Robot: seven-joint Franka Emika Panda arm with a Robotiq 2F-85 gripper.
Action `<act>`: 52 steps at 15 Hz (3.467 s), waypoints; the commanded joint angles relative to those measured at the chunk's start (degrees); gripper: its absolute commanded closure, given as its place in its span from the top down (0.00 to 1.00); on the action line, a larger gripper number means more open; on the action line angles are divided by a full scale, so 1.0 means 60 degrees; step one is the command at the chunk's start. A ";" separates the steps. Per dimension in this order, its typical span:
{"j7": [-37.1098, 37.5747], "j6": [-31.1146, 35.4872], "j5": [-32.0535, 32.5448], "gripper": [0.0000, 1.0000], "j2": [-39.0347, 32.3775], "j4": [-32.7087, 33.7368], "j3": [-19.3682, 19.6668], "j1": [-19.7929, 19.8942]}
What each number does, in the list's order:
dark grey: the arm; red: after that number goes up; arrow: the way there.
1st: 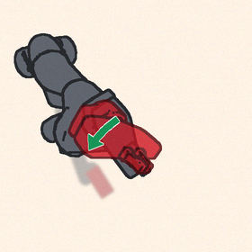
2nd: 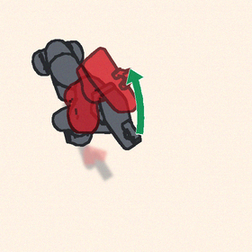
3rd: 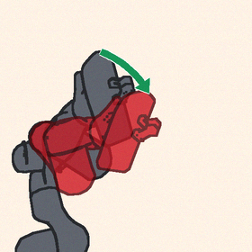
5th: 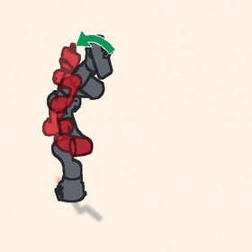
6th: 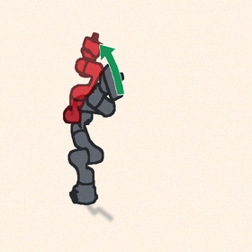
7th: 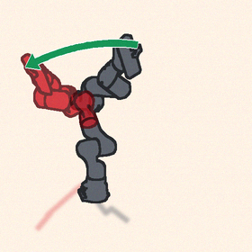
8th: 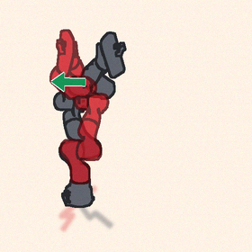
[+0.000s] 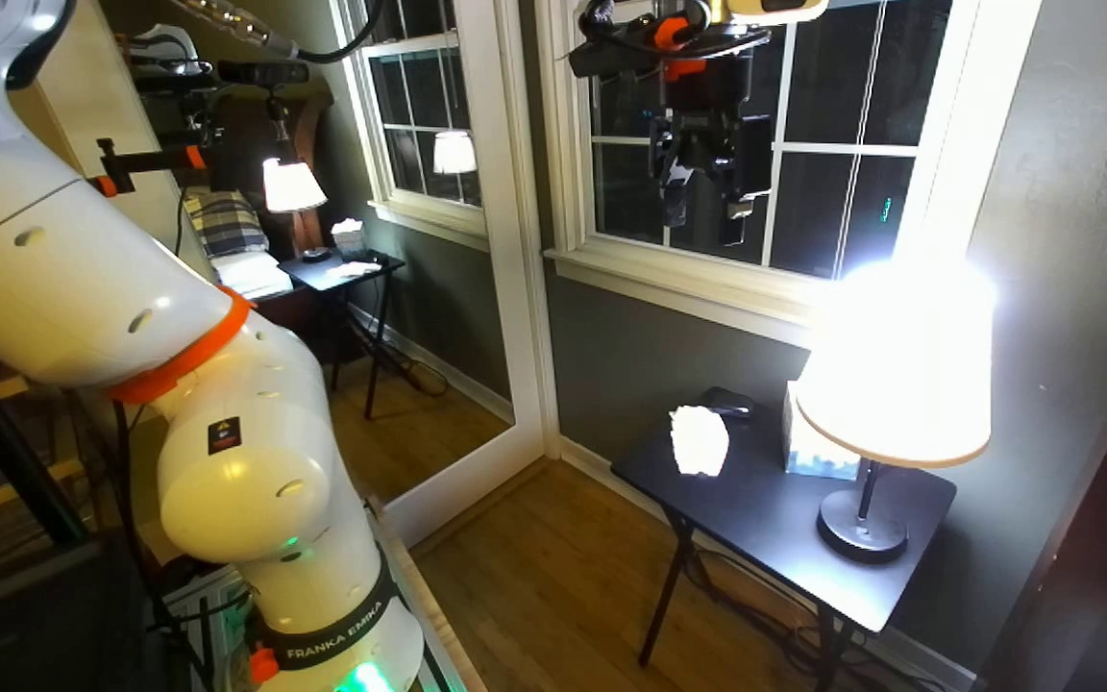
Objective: Turn off the table lamp
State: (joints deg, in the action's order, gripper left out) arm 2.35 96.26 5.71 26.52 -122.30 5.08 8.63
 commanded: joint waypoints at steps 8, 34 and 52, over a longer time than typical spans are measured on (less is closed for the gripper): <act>0.0023 -0.0024 0.0027 1.00 -0.0008 0.0025 0.0064 -0.0080; 0.0023 -0.0024 0.0027 1.00 -0.0008 0.0026 0.0062 -0.0080; 0.0023 -0.0024 0.0027 1.00 -0.0008 0.0026 0.0062 -0.0080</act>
State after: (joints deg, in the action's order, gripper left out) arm 2.35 96.26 5.71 26.52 -122.29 5.07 8.63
